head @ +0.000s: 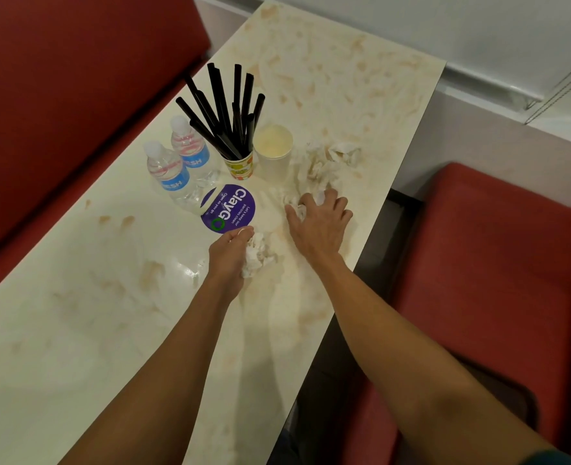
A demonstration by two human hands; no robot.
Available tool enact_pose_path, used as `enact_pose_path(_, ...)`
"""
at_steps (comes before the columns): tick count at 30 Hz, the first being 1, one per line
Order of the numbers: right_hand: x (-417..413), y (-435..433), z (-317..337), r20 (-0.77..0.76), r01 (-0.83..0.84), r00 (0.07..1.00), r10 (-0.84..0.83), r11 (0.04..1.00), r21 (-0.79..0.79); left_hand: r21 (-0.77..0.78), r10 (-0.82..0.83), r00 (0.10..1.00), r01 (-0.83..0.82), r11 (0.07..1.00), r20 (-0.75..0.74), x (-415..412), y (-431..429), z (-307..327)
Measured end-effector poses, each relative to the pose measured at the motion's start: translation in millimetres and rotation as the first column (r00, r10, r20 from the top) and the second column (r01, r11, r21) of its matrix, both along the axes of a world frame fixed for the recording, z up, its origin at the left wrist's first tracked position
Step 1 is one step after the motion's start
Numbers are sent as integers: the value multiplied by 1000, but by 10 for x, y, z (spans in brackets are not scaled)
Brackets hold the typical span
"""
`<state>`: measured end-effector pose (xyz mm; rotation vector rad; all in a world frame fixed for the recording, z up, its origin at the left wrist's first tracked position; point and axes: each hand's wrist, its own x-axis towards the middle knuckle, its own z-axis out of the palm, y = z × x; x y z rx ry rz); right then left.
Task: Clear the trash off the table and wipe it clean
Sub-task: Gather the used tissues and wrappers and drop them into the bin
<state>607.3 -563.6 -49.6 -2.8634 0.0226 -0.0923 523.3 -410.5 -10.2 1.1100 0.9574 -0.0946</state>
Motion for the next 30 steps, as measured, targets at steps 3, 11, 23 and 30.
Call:
enact_pose_path(3, -97, -51, -5, 71, -51, 997, 43, 993, 110, -15, -4, 1000, 4, 1000, 2, -21, 24, -17)
enact_pose_path(11, -416, -250, 143, -1, -117, 991, 137, 852, 510, -28, -16, 1000, 15, 999, -17, -124, 13, 97)
enact_pose_path(23, -858, -279, 263, -130, -76, 975, 181, 819, 569, -77, -75, 996, 72, 994, -42, -443, 71, 287)
enact_pose_path(30, -900, -240, 369, -134, -33, 979, 154, 767, 640, -91, -51, 998, 47, 995, -39, -514, 193, 316)
